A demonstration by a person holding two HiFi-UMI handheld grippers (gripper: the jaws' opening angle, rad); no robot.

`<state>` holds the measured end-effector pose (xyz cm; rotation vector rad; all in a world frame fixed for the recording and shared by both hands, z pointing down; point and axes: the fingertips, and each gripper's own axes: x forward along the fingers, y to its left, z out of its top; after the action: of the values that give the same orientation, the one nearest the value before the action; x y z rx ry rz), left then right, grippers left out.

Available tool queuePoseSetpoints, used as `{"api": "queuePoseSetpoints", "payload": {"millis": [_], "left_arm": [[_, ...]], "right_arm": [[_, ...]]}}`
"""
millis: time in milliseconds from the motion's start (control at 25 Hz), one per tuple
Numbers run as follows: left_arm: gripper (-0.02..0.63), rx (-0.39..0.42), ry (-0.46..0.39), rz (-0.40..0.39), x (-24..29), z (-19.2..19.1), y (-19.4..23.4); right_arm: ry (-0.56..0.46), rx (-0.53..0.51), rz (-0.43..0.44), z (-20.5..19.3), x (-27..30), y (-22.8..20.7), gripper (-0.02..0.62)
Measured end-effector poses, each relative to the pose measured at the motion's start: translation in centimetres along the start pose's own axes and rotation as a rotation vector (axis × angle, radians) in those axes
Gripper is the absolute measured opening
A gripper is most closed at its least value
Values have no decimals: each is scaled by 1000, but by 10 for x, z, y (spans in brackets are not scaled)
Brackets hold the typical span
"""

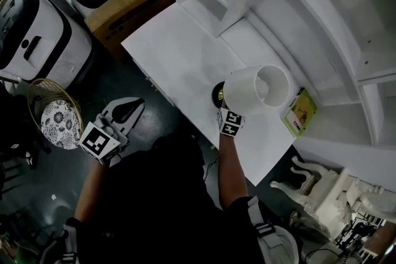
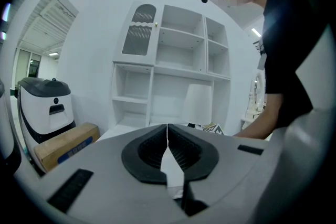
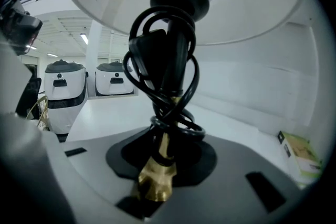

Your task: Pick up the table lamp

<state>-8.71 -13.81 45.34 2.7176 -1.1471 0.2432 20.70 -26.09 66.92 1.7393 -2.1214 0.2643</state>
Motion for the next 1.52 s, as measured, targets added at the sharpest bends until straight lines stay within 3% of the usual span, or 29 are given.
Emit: {"api": "queuePoseSetpoints", "payload": {"millis": [720, 1240, 1520], "left_arm": [[14, -20, -61, -56, -23, 3, 0], [14, -12, -121, -61, -47, 8, 26], [14, -19, -106, -79, -58, -2, 36]], "right_arm": [[7, -23, 39, 63, -47, 21, 100], [-31, -9, 78, 125, -94, 35, 100], [-31, -15, 108, 148, -119, 46, 100]]}}
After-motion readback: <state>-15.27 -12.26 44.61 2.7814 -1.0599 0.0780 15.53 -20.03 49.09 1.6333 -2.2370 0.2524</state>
